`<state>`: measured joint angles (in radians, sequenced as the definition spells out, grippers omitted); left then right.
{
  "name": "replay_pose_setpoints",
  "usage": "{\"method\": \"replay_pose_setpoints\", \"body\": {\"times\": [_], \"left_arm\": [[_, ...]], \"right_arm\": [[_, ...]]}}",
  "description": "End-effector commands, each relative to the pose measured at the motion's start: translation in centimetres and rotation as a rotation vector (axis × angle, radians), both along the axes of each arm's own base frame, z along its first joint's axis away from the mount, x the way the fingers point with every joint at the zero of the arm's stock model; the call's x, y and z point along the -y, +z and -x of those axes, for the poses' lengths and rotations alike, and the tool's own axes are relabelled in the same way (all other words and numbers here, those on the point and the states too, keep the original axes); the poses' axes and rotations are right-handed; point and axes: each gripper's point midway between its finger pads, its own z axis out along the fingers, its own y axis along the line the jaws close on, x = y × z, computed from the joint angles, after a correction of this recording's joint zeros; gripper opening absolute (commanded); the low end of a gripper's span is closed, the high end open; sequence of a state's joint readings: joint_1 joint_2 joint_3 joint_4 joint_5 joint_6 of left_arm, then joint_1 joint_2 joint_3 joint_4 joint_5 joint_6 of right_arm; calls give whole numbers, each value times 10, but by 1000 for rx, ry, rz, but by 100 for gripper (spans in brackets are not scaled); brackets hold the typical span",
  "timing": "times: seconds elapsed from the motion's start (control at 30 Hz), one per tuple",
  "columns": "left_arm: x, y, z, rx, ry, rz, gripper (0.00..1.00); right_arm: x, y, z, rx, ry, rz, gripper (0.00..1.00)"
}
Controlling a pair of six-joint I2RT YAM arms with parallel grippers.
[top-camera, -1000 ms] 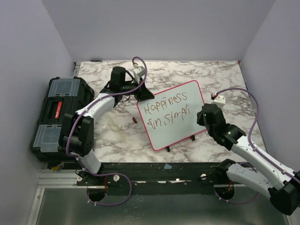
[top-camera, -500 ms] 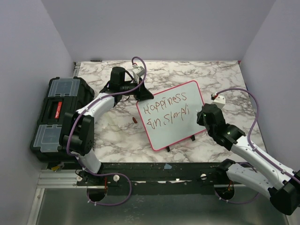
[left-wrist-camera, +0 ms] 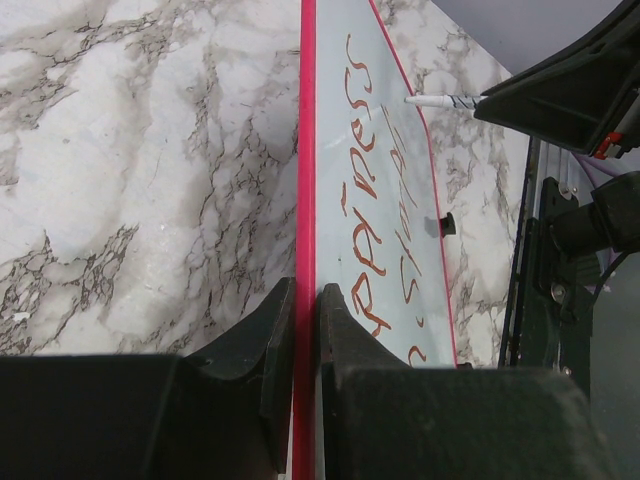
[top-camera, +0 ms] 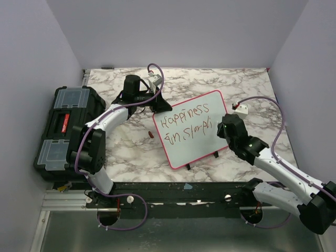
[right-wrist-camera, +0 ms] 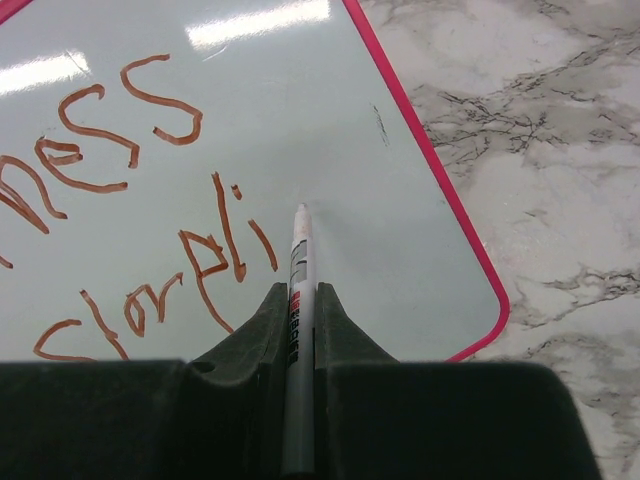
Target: Write a sentence on the whiteboard
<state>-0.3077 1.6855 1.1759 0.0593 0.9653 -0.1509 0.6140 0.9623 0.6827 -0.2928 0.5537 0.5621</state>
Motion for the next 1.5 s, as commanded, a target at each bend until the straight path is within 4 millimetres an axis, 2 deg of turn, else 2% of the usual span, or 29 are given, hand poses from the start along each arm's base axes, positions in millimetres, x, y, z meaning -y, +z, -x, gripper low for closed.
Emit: {"method": "replay_pose_setpoints", "body": {"times": [0.0, 0.17, 0.4, 0.77, 1.13, 1.47], "left_arm": [[-3, 16, -14, 134, -1, 16, 0], [-3, 15, -14, 135, 1, 15, 0], [-4, 15, -14, 136, 3, 13, 0], [-4, 17, -15, 139, 2, 16, 0], [-4, 18, -16, 140, 2, 17, 0], [-5, 19, -15, 141, 2, 18, 0]], "right_arm": [[0, 15, -13, 53, -25, 7, 1], [-2, 12, -18, 52, -23, 29, 1], [-14, 6, -20, 35, 36, 20, 1], [-29, -6, -10, -15, 131, -18, 1], [-22, -27, 14, -94, 135, -36, 0], [-2, -38, 19, -130, 42, 8, 1]]}}
